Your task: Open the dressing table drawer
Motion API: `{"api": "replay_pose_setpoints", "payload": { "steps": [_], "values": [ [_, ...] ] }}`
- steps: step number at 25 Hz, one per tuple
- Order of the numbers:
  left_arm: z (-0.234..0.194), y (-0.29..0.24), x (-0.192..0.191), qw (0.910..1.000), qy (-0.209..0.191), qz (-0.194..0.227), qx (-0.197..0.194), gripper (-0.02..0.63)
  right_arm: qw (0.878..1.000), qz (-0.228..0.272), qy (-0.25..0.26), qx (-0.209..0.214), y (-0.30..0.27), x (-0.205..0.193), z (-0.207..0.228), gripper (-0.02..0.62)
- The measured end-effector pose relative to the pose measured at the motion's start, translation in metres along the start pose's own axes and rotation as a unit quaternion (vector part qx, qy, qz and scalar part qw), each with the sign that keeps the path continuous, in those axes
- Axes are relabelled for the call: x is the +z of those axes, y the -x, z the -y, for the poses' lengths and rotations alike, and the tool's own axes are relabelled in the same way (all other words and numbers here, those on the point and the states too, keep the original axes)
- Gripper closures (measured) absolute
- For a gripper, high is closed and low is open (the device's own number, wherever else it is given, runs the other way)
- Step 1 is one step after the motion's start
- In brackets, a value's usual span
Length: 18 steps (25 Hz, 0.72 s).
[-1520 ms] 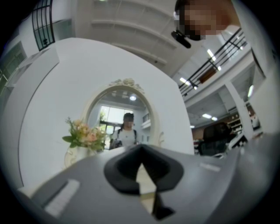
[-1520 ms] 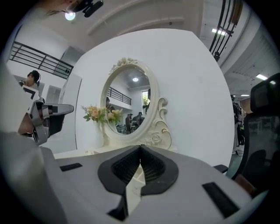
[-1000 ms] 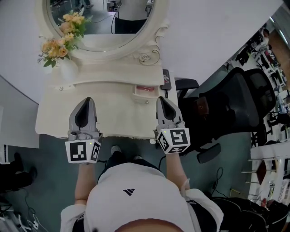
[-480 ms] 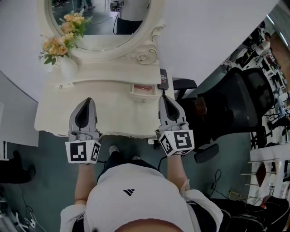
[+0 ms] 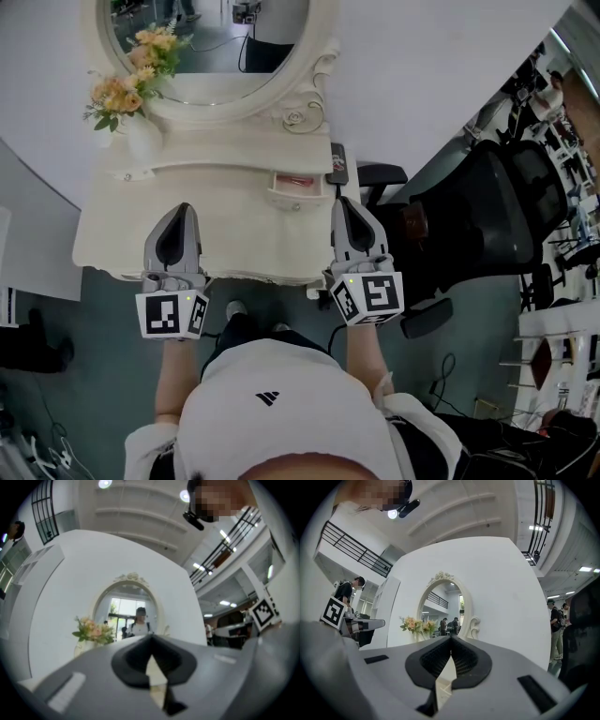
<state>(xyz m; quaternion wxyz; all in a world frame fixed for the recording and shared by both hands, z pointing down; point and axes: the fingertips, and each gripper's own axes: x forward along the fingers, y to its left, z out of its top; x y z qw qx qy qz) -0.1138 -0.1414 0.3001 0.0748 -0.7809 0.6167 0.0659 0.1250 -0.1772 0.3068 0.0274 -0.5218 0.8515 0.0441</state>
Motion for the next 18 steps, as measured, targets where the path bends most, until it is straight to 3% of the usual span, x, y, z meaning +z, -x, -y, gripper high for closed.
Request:
{"api": "replay_pose_setpoints", "payload": {
  "steps": [18],
  "values": [
    [0.0036,-0.0007,-0.0037,1.0,-0.001,-0.007,-0.002,0.597,1.0,-0.001,-0.004,0.007,-0.0031,-0.0016,-0.0011,0.607]
  ]
}}
